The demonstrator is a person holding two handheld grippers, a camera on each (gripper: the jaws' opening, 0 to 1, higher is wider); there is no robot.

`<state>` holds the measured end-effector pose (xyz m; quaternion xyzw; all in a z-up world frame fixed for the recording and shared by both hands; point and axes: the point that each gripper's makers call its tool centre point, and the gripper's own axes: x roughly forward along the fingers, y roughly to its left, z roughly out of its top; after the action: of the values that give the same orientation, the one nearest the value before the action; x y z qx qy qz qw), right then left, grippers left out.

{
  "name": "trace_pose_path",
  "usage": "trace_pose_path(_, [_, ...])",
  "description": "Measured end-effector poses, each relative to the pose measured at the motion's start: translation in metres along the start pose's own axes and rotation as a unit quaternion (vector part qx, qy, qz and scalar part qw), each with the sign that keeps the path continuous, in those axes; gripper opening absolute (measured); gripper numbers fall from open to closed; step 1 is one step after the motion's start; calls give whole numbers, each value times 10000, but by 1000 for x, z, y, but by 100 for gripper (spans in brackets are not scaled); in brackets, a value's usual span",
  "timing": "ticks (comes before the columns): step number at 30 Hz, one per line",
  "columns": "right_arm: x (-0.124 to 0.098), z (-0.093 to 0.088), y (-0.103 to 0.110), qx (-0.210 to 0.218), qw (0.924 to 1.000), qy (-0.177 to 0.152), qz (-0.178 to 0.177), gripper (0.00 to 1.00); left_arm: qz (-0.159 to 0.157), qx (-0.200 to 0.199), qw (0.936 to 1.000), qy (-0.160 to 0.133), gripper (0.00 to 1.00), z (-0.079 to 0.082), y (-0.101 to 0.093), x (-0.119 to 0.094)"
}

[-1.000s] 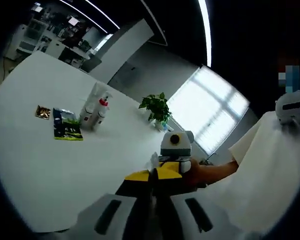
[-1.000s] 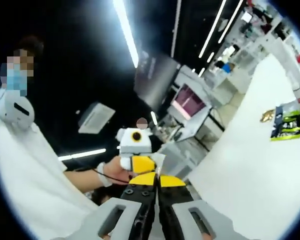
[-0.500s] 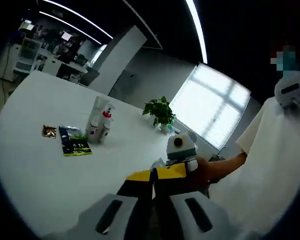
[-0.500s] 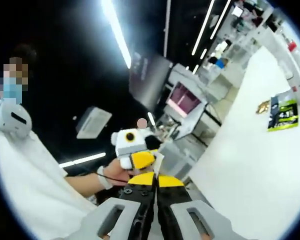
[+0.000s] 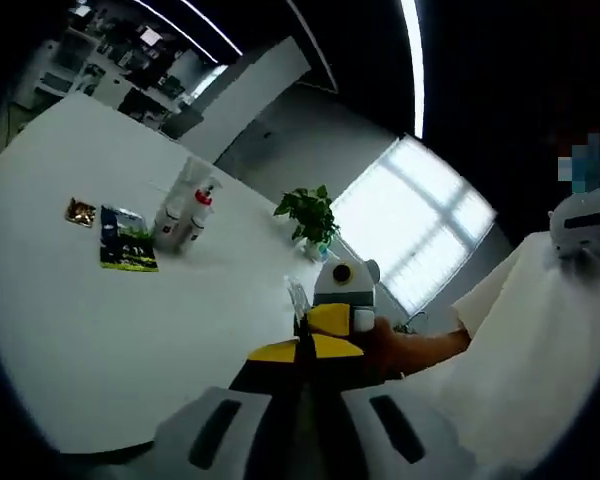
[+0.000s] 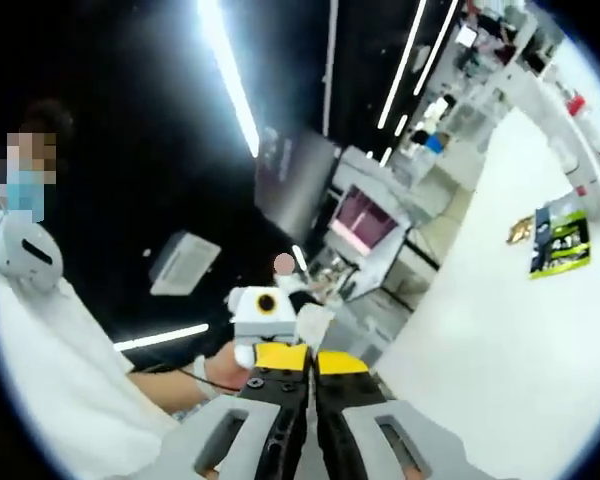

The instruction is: Arrange the skincare products in the storage area until every visible bottle or jar stands upright without overlapping.

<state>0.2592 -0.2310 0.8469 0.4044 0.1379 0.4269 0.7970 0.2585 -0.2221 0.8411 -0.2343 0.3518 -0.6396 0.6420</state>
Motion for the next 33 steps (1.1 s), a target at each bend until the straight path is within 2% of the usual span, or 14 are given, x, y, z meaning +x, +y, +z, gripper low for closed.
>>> trace_pose_path(1, [0, -1, -3, -204, 9997, 50, -79, 3, 26, 100, 9999, 24, 0, 0, -1, 0])
trace_pose_path(3, [2, -5, -2, -253, 9995, 151, -130, 8, 112, 251, 9995, 129, 0, -3, -1, 0])
trace_pose_path(7, [2, -5, -4, -199, 9997, 115, -124, 10, 117, 141, 9997, 158, 0, -6, -1, 2])
trace_pose_path(9, [3, -5, -4, -312, 9993, 160, -162, 11, 117, 8, 9997, 218, 0, -9, 0, 4])
trace_pose_path(12, [4, -11, -3, -667, 9966, 424, -222, 13, 190, 94, 9980, 588, 0, -23, -1, 8])
trace_pose_path(14, [4, -14, -5, -888, 9941, 547, -298, 10, 259, 165, 9970, 713, 0, -26, 0, 10])
trace_pose_path(16, [2, -13, -10, -1362, 9875, 653, -441, 0, 415, 97, 9956, 838, 0, -30, 6, 10])
trace_pose_path(17, [3, -15, -11, -1262, 9883, 682, -519, 0, 418, 49, 9962, 769, 0, -29, 8, 11])
trace_pose_path(20, [4, -12, -12, -1348, 9870, 644, -586, 0, 508, -139, 9963, 682, 0, -27, 12, 10])
trace_pose_path(24, [1, -2, -16, -998, 9923, 332, -646, 0, 489, -371, 9977, 287, 0, -15, 15, 6])
trace_pose_path(28, [2, -5, -16, -1123, 9901, 401, -742, 0, 576, -589, 9965, 171, 0, -14, 21, 3])
trace_pose_path(30, [2, -5, -16, -1186, 9886, 449, -817, 0, 661, -812, 9945, 0, 0, -12, 26, 1])
trace_pose_path(31, [2, -4, -17, -1404, 9852, 470, -868, 0, 655, -899, 9938, -39, 0, -12, 27, 1])
trace_pose_path(33, [4, -5, -17, -1335, 9860, 478, -872, 0, 649, -992, 9929, -77, 0, -13, 30, 0])
